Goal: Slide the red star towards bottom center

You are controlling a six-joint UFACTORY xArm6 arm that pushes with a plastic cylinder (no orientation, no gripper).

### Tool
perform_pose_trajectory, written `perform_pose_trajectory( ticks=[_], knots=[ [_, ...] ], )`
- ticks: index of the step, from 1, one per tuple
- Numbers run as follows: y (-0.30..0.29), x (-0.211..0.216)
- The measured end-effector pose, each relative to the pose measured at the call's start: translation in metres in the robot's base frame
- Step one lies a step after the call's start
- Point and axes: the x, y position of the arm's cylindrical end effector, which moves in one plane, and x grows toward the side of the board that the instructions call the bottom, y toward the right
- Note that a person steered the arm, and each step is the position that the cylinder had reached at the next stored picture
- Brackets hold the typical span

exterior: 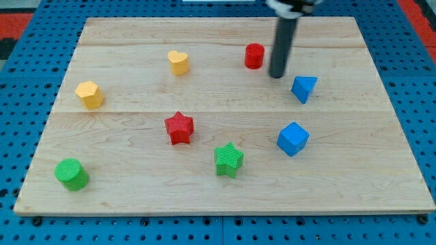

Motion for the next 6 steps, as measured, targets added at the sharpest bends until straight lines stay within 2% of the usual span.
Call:
perform_pose_trajectory(
  ticks=[2, 3, 4, 5, 6],
  knots=[
    [-0.206, 0.091],
    [-0.215, 0.102],
    [-0.190, 0.119],
    [-0.169, 0.060],
    [-0.139, 0.069]
  ],
)
